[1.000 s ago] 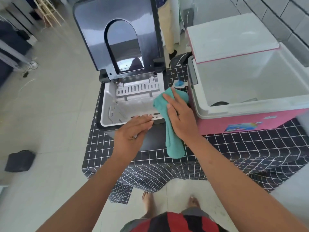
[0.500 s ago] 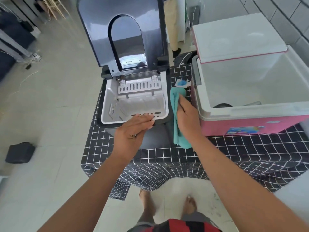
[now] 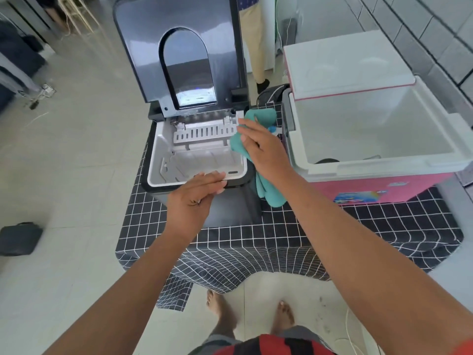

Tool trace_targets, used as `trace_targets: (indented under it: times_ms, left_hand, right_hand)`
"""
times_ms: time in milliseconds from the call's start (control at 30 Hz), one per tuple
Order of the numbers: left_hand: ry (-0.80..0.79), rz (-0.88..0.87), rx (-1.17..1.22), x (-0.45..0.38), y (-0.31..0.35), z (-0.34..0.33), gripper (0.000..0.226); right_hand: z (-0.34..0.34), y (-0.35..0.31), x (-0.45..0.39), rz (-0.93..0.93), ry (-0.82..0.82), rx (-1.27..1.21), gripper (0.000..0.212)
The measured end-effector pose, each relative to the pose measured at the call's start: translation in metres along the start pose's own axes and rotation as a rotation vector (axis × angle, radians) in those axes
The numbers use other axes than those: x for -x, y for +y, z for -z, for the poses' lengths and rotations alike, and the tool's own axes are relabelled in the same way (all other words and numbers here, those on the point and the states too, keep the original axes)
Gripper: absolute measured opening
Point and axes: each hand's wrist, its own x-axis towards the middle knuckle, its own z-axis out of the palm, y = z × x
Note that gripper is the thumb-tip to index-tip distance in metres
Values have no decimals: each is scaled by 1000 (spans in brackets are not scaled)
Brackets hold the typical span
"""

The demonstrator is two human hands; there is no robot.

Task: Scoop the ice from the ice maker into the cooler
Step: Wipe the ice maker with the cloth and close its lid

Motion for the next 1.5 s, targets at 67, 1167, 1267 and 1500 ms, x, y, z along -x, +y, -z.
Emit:
trace_targets:
  times_ms: [67,1167,1267,1500]
  left_hand:
    - [3,7,-15,0,1,1,21]
    - [-200,170,137,-8,6,26,24]
    - [-111,172,112,-7,-2,32,14]
    - [31,97,-103,-11,-26,57,12]
  right_hand:
    - [3,2,20,27,-67,40,38]
    - [-6,-52,52,-139,-41,-27,56]
    - [-4,-52,46,-179,-98,-39,51]
    - [-14,-59,38,-76,-168,226,15]
